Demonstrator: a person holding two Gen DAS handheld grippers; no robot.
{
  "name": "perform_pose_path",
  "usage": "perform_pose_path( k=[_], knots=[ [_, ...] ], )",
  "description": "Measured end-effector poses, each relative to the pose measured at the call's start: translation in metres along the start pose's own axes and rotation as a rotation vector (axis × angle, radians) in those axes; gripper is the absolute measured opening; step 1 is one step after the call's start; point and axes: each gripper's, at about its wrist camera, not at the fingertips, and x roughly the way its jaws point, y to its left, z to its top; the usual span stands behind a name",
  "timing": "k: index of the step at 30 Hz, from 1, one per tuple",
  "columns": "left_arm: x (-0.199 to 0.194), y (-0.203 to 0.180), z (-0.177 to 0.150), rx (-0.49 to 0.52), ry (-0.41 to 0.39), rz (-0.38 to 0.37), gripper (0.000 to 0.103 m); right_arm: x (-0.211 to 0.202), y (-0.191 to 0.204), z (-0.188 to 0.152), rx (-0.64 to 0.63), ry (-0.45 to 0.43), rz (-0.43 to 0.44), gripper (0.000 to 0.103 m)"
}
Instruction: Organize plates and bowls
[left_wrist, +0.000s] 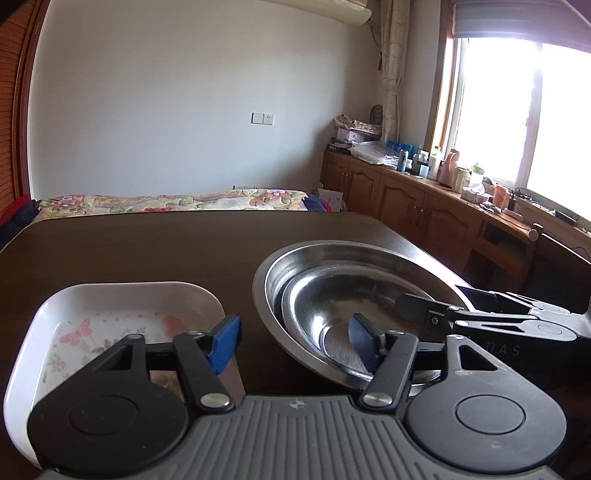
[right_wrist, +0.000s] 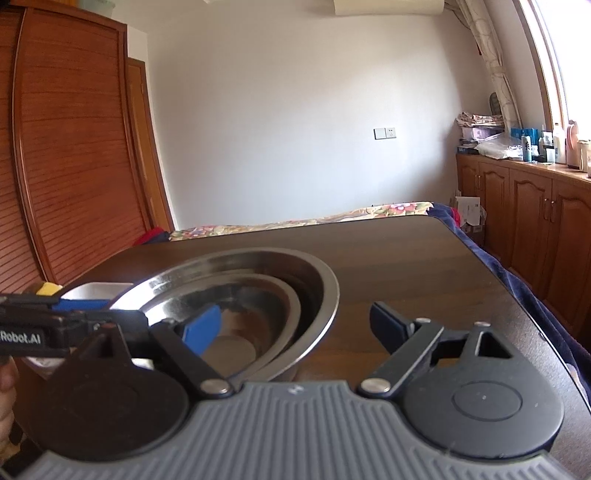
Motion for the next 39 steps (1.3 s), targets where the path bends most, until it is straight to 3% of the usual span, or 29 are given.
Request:
perform_pose_path(
  k=[4, 11, 19, 29, 39],
  knots=[
    [0.0, -0.001, -0.002, -0.007, 0.015, 0.0, 0.057, 0.0, -0.002, -0.001, 0.011, 0.001, 0.012, 0.087],
    [0.002, -0.005, -0.001, 0.01, 0.029, 0.01, 0.044, 0.001, 0.002, -0.004, -0.021, 0.003, 0.007, 0.059],
    [0.005, -0.008, 0.001, 0.02, 0.026, 0.017, 0.035, -0.001, 0.0, -0.004, -0.02, -0.005, 0.025, 0.045],
    [0.004, -0.006, 0.0, 0.027, 0.029, 0.016, 0.034, -0.001, 0.004, -0.005, -0.031, -0.006, 0.008, 0.042],
    [0.003, -0.01, 0.001, 0.044, 0.04, 0.025, 0.034, -0.006, 0.005, -0.003, -0.023, -0.001, -0.003, 0.033]
  ],
)
